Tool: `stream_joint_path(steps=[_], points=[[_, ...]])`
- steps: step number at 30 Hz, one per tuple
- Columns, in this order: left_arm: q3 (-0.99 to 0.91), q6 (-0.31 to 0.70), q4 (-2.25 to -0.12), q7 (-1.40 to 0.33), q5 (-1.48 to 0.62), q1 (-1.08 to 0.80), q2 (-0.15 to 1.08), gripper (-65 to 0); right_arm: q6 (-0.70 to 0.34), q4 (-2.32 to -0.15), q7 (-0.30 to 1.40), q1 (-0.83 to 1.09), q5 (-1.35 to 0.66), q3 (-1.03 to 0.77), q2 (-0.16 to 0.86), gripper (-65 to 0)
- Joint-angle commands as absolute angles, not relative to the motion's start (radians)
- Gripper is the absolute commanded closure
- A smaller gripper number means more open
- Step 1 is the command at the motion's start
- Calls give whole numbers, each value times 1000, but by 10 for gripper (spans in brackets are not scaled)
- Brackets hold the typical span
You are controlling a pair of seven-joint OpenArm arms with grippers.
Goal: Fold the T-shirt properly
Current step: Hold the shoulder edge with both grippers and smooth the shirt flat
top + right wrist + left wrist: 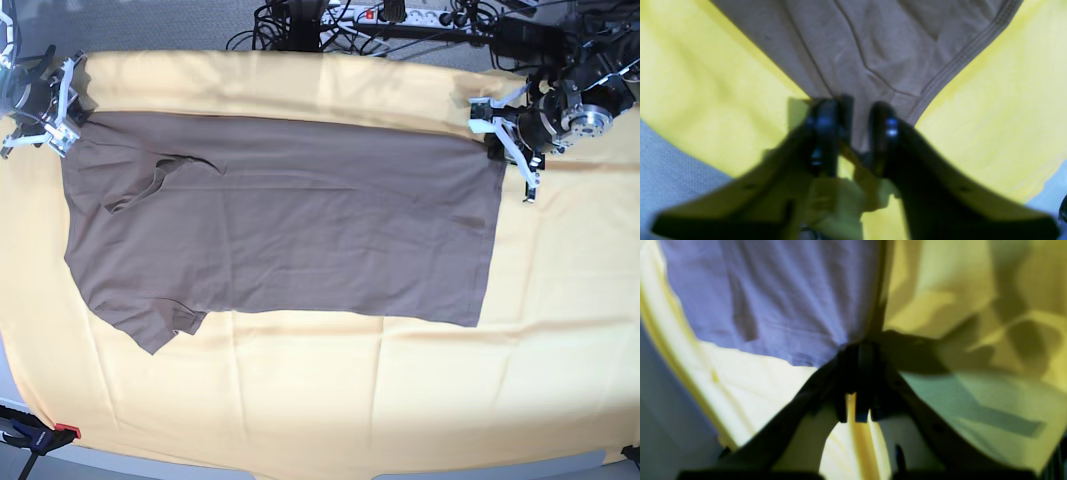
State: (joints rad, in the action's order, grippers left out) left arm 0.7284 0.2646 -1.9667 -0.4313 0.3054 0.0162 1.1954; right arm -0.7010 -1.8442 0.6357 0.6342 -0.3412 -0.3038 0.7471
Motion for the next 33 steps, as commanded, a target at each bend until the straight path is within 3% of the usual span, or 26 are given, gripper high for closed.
stream_joint_path(steps=[1,5,10,20,33], points=[[718,216,-1982,-432,343,31,1220,0,-698,-1853,633,623,-343,-315,768,-89],[718,197,-2027,-443,350,34,1246,0,-698,-1858,671,587,-345,-315,783,-3],[718,185,-2076,-450,350,34,1267,0,-698,-1888,689,585,-410,-315,834,0],[718,191,-2092,-456,331,33,1266,0,-698,-1892,720,585,-423,-315,837,0],[718,379,-2133,-469,187,28,1400,0,-698,-1892,858,667,-577,-315,898,0]])
